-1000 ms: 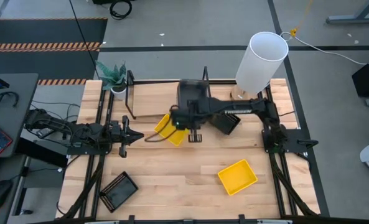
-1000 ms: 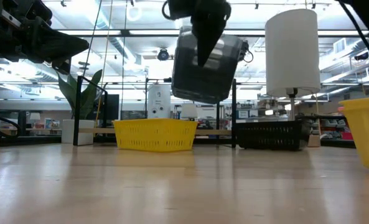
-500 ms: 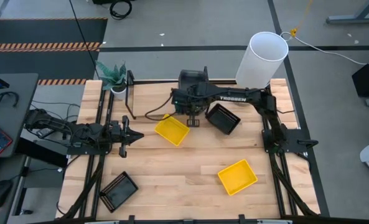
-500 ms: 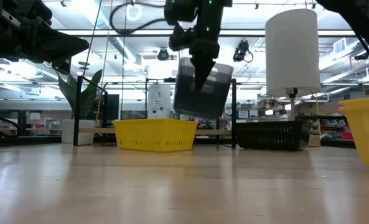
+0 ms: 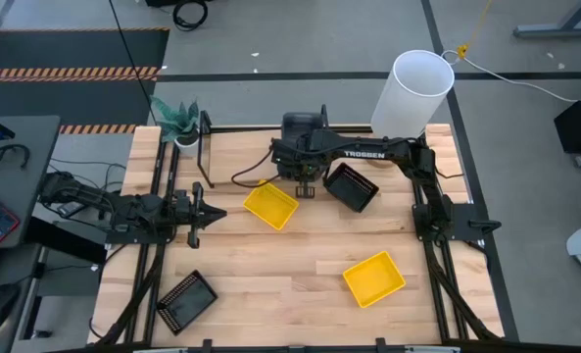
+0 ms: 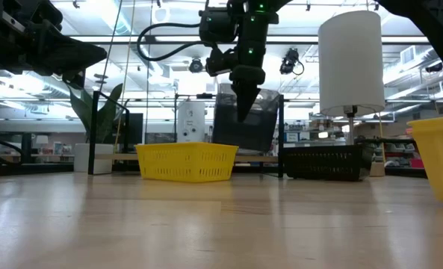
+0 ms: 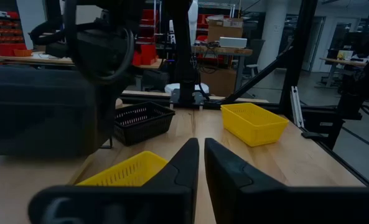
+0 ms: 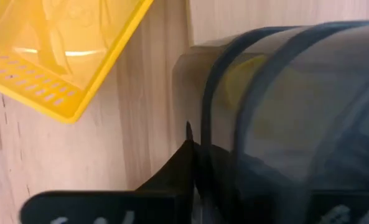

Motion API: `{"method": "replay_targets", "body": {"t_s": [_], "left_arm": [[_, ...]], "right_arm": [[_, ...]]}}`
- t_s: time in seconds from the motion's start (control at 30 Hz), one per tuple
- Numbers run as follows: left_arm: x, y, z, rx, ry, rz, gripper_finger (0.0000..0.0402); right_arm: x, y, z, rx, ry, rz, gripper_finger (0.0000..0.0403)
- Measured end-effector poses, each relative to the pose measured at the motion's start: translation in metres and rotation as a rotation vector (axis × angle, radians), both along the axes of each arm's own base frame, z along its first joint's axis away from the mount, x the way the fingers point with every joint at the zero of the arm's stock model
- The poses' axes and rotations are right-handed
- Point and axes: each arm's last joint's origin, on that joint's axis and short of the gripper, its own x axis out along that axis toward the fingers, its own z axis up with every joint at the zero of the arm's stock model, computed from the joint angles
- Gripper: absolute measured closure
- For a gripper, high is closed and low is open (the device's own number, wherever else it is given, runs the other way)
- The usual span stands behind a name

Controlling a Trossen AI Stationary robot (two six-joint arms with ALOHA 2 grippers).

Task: Stack baskets on shelf by color
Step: Put the stacked gray bins on the shelf, then stack the top yellow bin on top of the yellow bins

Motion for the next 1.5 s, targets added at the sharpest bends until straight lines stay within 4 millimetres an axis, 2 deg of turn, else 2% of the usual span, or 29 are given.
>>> {"method": "replay_targets", "body": {"t_s": [0.3, 0.4, 0.7, 0.97, 1.13, 1.3, 1.4, 1.5], "left_arm": [[0.0, 0.0, 0.0, 0.0, 0.0, 0.001, 0.0367], [0.0, 0.0, 0.0, 0.0, 0.0, 0.0, 0.0363], [0.0, 0.0, 0.0, 0.0, 0.0, 0.001, 0.0373], [0.0, 0.0, 0.0, 0.0, 0.0, 0.001, 0.0364], [0.0, 0.0, 0.0, 0.0, 0.0, 0.001, 0.0365], [0.0, 0.0, 0.0, 0.0, 0.0, 0.001, 0.0373], [0.0, 0.0, 0.0, -0.001, 0.0, 0.0, 0.0373], [0.0, 0.0, 0.0, -0.001, 0.0, 0.0, 0.0369]], "right_arm": [[0.002, -0.004, 0.001, -0.011, -0.036, -0.024, 0.0301], [0.003, -0.005, 0.002, -0.033, -0.056, -0.082, 0.029], [0.001, -0.007, 0.002, -0.047, -0.05, -0.134, 0.0284], [0.001, 0.001, 0.002, -0.075, -0.022, -0.119, 0.0283], [0.003, 0.011, 0.02, -0.077, -0.045, -0.101, 0.0284], [0.003, 0.024, 0.049, -0.067, -0.097, -0.086, 0.0284], [0.006, 0.038, 0.059, -0.006, -0.132, -0.035, 0.0281], [0.009, 0.057, 0.061, 0.057, -0.15, 0.073, 0.0277]]}}
